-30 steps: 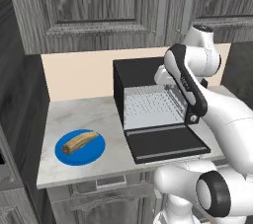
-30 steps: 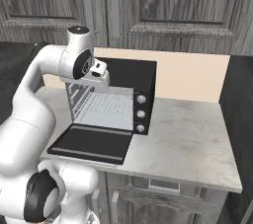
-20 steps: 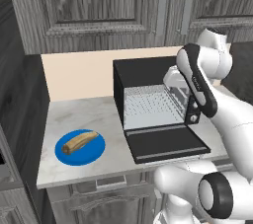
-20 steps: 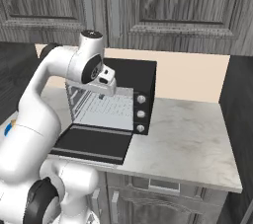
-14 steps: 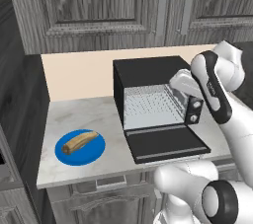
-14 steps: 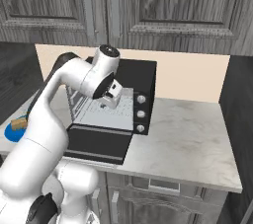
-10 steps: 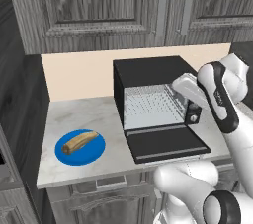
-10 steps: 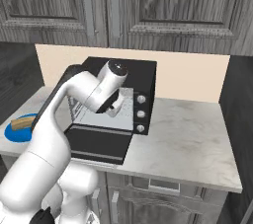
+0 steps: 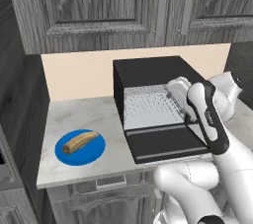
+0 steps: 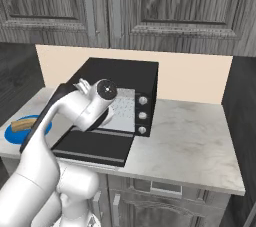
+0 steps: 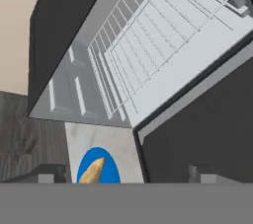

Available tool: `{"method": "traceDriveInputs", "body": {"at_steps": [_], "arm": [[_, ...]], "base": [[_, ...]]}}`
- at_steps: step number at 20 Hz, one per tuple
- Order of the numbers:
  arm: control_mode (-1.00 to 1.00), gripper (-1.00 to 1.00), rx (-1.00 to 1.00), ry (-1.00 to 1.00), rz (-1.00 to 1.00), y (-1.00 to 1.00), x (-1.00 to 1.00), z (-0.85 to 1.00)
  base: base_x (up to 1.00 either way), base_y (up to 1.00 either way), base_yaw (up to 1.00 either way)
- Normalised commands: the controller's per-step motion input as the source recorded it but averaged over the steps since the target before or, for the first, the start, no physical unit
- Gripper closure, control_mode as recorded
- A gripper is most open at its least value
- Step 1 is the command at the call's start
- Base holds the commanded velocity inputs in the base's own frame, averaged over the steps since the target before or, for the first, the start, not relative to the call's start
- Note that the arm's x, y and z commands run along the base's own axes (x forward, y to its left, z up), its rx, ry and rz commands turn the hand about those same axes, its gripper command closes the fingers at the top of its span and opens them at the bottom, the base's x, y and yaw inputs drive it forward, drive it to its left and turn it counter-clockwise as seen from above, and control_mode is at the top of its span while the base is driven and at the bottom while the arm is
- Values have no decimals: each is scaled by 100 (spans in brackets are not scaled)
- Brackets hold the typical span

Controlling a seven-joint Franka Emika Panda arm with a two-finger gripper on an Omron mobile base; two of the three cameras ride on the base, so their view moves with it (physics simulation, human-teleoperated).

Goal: Pull the toaster oven rack outwards. Pick up the baguette from the plate and place it on the toaster oven rack. Close the toaster oven door fully and set the temperature to the lowest setting.

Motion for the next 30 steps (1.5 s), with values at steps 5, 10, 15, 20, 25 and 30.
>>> {"method": "traceDriveInputs", "body": {"at_steps": [5, 10, 15, 20, 25, 30], "arm": [[-100, -100, 2, 5, -8, -1, 17, 0], [-100, -100, 1, 0, -3, -5, 39, -29], [-100, -100, 1, 0, -5, 0, 34, -46], [-100, -100, 2, 0, -5, 0, 19, -46], [-100, -100, 7, -6, -5, 0, 11, -28], [-100, -100, 22, -18, -6, 0, 0, -9]], "base": [[0, 0, 0], [0, 0, 0], [0, 0, 0], [0, 0, 0], [0, 0, 0], [0, 0, 0]]}}
